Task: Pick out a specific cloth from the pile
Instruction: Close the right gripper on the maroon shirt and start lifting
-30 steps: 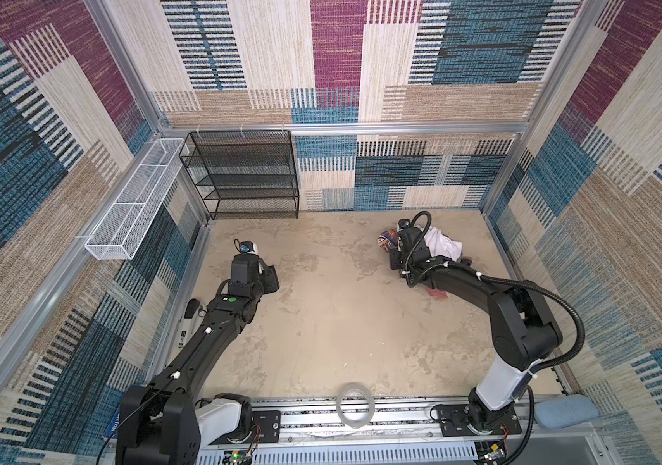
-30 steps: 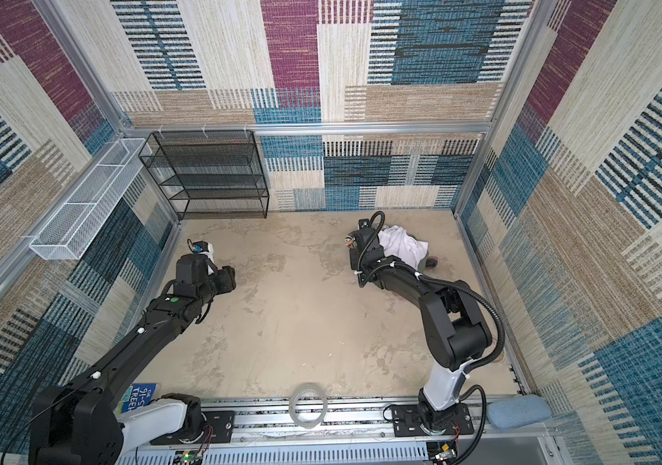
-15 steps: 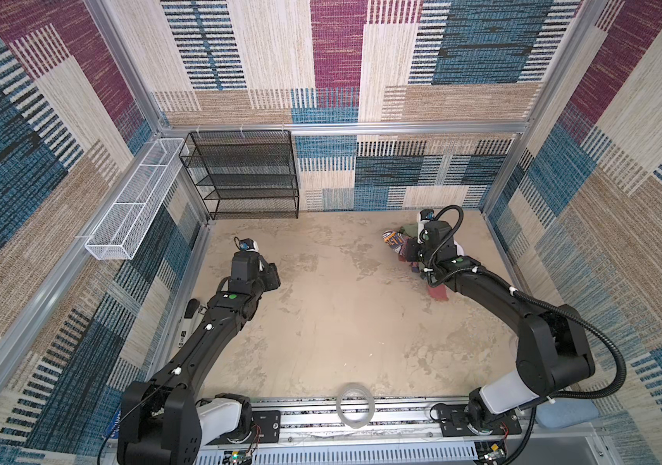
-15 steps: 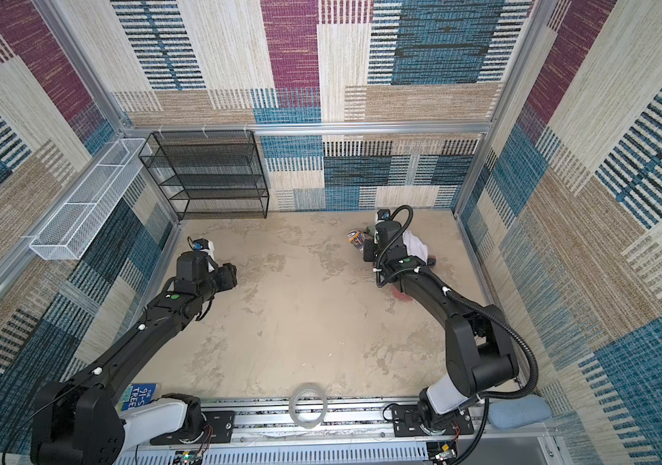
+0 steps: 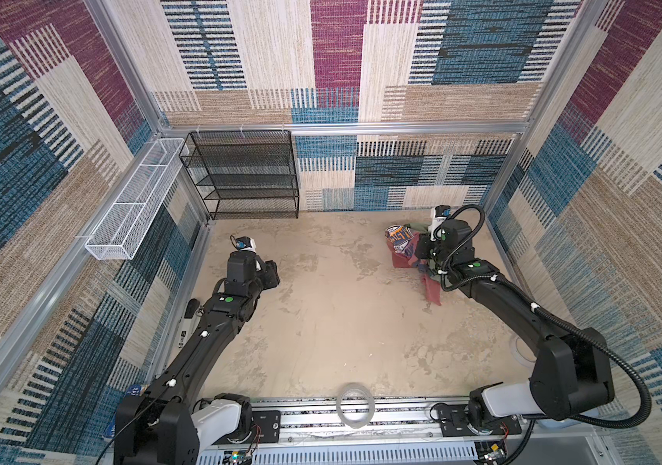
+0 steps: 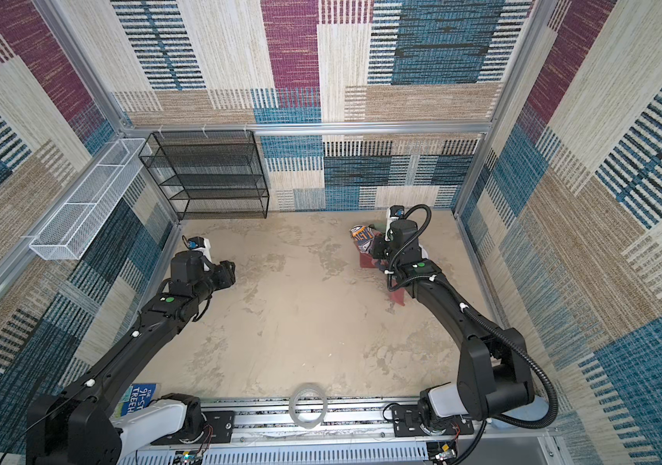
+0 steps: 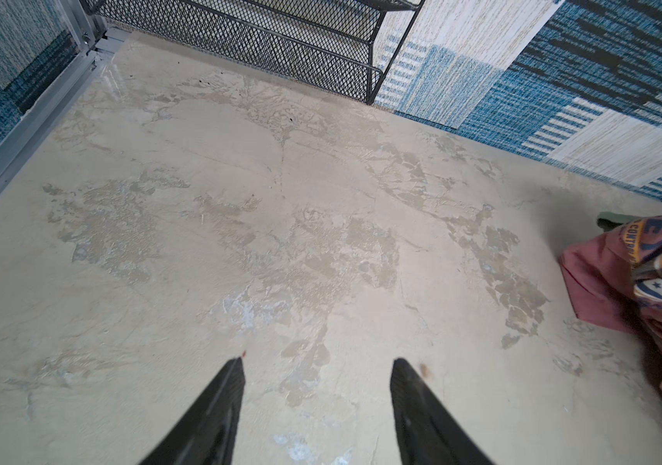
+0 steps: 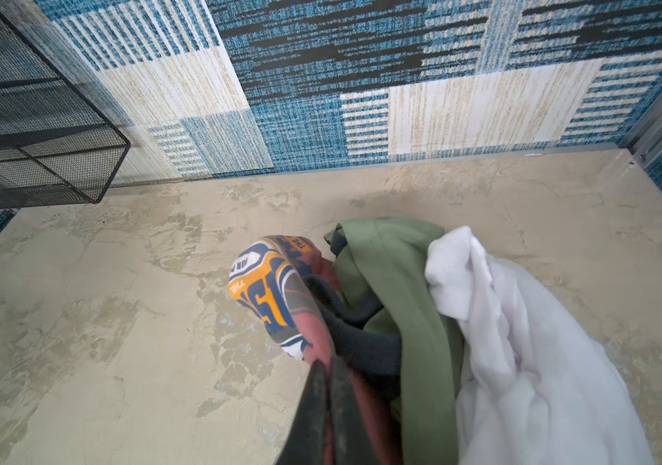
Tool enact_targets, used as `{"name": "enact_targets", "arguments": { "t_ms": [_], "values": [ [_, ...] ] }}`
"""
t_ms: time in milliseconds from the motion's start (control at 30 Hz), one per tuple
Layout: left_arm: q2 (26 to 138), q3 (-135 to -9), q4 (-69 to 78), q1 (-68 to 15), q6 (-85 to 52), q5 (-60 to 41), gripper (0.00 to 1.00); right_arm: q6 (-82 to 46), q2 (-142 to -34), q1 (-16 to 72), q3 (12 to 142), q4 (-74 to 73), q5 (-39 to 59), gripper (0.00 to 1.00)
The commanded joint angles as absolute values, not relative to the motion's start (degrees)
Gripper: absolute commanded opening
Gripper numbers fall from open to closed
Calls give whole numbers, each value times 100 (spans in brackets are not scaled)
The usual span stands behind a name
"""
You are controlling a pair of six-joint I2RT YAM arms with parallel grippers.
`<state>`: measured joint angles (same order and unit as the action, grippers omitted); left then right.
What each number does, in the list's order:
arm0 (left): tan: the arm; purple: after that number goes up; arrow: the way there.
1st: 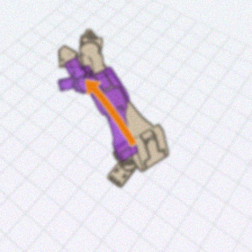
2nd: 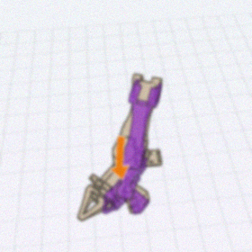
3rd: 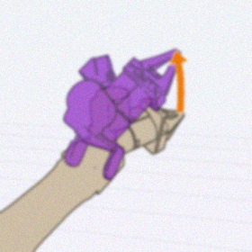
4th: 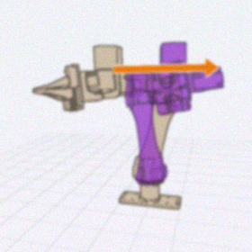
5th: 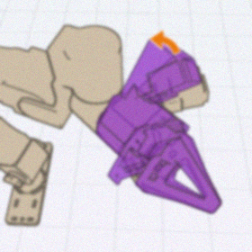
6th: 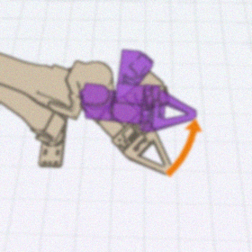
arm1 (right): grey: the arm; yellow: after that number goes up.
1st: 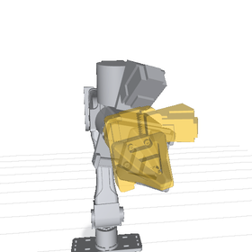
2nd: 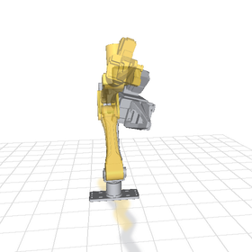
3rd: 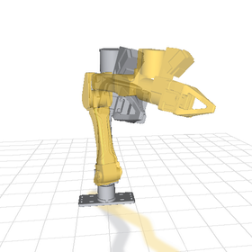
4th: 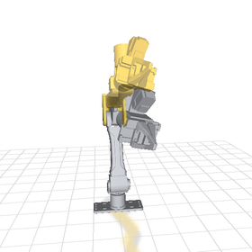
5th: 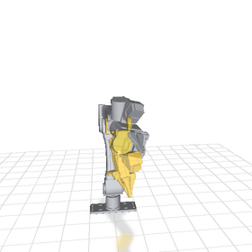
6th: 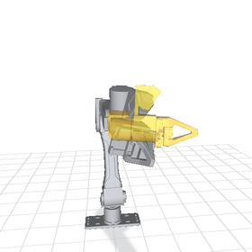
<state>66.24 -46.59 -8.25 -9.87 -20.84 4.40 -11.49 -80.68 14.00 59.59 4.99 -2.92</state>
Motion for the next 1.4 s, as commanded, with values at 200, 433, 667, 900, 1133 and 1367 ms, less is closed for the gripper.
{"name": "enact_targets", "arguments": {
  "t_ms": [200, 433, 667, 900, 1133, 1367],
  "values": [
    [6480, -4659, -822, -985, -2213, 487, 62, -1372, -7739, 1301, 5925, 115, 72, 0],
    [6434, -4619, -834, -987, -2250, 501, 61, -1443, -7550, 1267, 5875, 100, 163, 0],
    [6334, -4610, -925, -985, -2260, 495, 62, -1470, -7483, 1209, 5934, 114, 134, 0],
    [6161, -4509, -905, -984, -2233, 639, 62, -1518, -7576, 1168, 6081, 91, 214, 0],
    [6188, -4509, -906, -984, -2219, 635, 62, -1651, -7479, 1151, 6040, -4, 299, 0],
    [6225, -4573, -897, -984, -2279, 628, 62, -1586, -7384, 1129, 6217, 70, 242, 0]
  ]
}}
